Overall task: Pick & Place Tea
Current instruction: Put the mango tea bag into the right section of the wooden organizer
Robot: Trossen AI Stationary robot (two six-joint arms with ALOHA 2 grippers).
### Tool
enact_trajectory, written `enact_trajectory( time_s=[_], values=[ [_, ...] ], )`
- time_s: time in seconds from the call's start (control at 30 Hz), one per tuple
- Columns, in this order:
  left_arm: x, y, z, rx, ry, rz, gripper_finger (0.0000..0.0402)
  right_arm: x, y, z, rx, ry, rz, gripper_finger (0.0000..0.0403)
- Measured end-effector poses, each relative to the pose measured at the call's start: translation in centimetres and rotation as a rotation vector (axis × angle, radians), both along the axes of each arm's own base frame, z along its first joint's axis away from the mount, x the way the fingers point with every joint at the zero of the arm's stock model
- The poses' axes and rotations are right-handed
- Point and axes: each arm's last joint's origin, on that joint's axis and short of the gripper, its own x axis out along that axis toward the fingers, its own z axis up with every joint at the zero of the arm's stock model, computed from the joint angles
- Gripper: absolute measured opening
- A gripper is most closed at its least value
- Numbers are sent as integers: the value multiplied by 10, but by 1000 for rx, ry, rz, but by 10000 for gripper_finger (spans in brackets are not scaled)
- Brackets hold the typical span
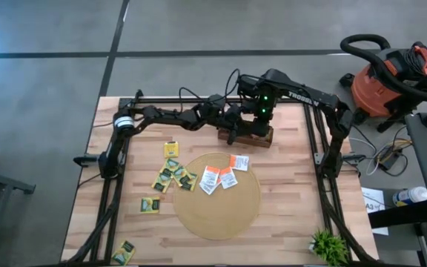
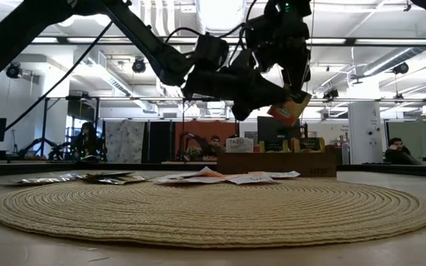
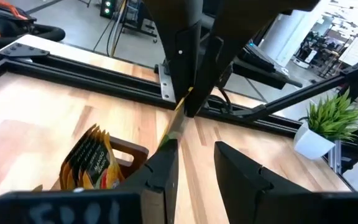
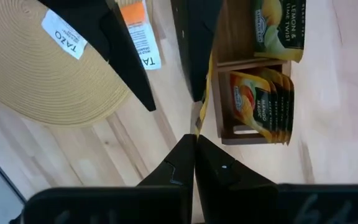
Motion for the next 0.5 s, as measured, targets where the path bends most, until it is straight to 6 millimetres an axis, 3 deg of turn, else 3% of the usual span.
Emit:
enact_trajectory(
  time_s=[0.5],
  values=[
    [4, -9, -9, -10, 36, -25, 99, 0, 0, 0, -4, -3, 8, 8]
  ],
)
